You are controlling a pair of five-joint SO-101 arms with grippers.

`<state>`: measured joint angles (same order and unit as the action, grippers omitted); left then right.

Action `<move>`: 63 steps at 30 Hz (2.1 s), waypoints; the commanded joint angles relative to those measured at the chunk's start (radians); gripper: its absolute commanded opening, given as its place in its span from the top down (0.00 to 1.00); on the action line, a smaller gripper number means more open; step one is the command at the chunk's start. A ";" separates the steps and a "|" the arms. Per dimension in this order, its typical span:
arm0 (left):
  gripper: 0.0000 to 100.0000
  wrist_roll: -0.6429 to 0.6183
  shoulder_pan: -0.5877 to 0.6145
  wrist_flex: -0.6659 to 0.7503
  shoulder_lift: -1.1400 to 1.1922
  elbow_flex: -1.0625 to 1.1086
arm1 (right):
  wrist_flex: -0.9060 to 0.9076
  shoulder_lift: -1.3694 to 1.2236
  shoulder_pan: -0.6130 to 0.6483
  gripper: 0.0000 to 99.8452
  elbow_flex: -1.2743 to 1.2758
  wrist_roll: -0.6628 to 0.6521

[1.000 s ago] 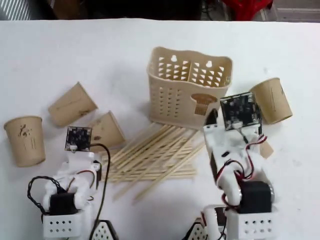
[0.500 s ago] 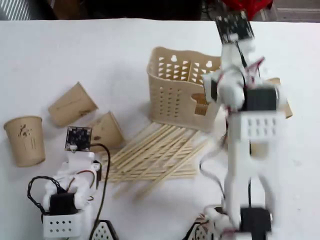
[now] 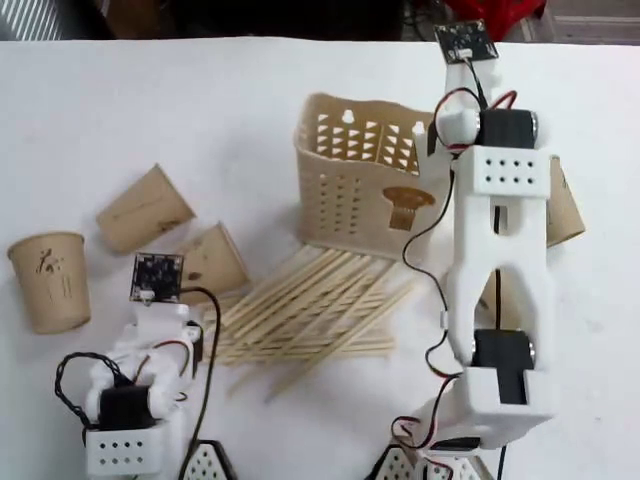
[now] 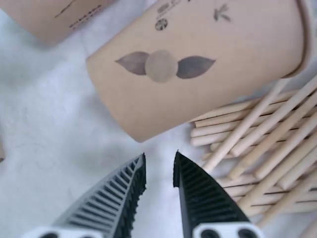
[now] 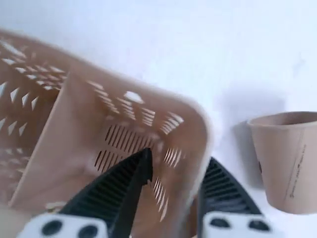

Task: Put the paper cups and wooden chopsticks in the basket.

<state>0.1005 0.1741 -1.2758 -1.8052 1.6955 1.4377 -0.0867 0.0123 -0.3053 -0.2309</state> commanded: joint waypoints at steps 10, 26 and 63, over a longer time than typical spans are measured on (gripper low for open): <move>0.89 0.008 -0.005 -0.006 -0.005 -0.002 | -0.315 -0.012 0.176 0.98 -0.040 0.006; 0.89 0.008 -0.005 -0.006 -0.005 -0.002 | -0.605 -0.193 0.202 0.98 -0.034 -0.003; 0.89 0.008 -0.005 -0.006 -0.005 -0.002 | 0.111 -0.027 0.186 0.96 -0.077 0.089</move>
<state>0.1005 0.1741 -1.2758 -1.8052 1.6955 1.5359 -0.1803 0.1857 -0.3345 -0.1649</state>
